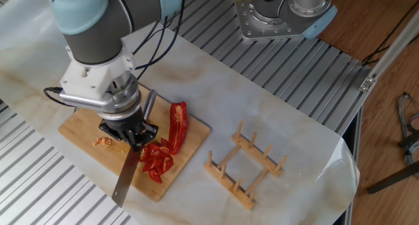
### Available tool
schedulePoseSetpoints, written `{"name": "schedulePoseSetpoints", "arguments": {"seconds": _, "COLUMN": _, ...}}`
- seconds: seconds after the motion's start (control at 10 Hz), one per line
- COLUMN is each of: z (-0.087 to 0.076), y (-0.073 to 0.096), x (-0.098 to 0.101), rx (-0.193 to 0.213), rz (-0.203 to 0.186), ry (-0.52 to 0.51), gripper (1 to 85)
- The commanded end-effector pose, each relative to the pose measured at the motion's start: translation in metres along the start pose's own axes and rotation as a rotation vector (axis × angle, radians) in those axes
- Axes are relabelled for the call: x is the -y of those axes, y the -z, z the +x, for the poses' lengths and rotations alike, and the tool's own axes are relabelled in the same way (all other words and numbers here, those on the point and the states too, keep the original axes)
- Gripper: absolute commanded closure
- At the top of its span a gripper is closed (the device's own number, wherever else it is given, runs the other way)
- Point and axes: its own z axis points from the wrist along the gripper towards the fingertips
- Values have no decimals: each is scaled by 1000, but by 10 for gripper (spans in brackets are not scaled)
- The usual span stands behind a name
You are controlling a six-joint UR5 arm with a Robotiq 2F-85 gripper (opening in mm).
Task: Chop the chili peppers
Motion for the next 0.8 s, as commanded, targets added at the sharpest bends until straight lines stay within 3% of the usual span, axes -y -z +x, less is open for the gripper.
{"name": "schedulePoseSetpoints", "arguments": {"seconds": 0.0, "z": 4, "y": 22, "x": -6, "rx": -35, "rz": -30, "ry": -2, "gripper": 843}}
{"name": "schedulePoseSetpoints", "arguments": {"seconds": 0.1, "z": 8, "y": 33, "x": -9, "rx": -43, "rz": -48, "ry": -18, "gripper": 843}}
{"name": "schedulePoseSetpoints", "arguments": {"seconds": 0.3, "z": 15, "y": 40, "x": -20, "rx": -52, "rz": -83, "ry": -69, "gripper": 843}}
{"name": "schedulePoseSetpoints", "arguments": {"seconds": 0.7, "z": 37, "y": 46, "x": 10, "rx": -117, "rz": 50, "ry": -112, "gripper": 843}}
